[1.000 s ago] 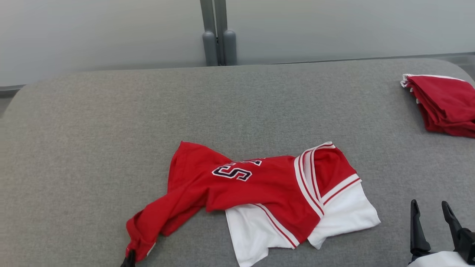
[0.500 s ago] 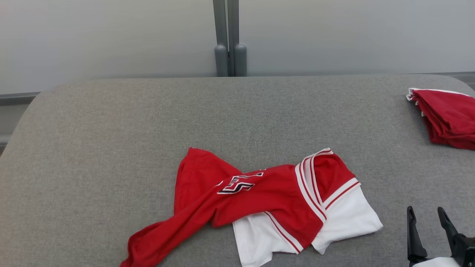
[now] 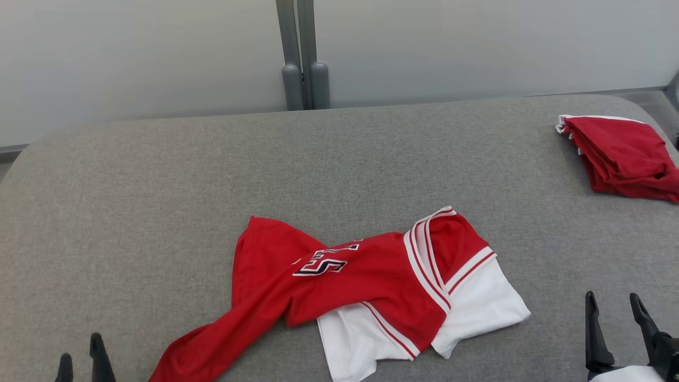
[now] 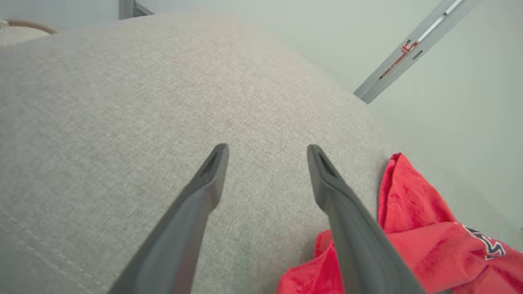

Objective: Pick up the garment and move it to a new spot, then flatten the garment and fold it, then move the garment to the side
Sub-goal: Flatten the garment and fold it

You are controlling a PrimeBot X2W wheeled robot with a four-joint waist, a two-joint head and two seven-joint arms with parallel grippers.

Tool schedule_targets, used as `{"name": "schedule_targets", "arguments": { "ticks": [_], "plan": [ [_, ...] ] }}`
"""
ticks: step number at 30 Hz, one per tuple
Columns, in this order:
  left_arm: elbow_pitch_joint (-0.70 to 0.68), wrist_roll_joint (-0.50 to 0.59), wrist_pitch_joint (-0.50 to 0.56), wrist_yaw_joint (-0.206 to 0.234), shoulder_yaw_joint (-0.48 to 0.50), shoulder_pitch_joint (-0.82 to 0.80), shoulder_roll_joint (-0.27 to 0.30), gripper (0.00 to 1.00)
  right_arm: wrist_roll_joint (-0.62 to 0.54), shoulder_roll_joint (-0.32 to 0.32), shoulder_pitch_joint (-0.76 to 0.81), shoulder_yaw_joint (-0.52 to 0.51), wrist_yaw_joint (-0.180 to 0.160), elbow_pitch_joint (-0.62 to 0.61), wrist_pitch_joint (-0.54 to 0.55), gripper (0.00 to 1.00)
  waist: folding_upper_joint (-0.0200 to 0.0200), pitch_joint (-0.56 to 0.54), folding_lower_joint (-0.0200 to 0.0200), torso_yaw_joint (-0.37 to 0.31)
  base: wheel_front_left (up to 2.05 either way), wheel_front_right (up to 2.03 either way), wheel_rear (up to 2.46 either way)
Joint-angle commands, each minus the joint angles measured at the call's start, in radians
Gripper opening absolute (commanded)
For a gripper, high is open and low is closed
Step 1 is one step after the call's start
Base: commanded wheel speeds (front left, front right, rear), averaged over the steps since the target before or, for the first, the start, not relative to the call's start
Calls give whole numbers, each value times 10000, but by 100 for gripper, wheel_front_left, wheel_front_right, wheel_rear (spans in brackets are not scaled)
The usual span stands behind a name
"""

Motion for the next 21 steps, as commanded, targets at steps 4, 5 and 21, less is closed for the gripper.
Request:
{"name": "schedule_targets", "arguments": {
  "ticks": [4,5,21],
  "plan": [
    [-1502,2047,-9,146,93,86,-467,100,-40,-21,-172,53,-11,-160,-28,100,0,-81,0,-492,0,0,0],
    [-1709,2395,-8,119,-3,-10,-545,100,-23,-24,-187,49,-11,-182,-28,100,0,-84,0,-569,0,0,0],
    [-771,4594,2234,-965,-5287,-3799,-1680,100,275,-17,-634,345,-12,-276,-28,100,0,922,0,-2134,0,0,0]
  ]
}}
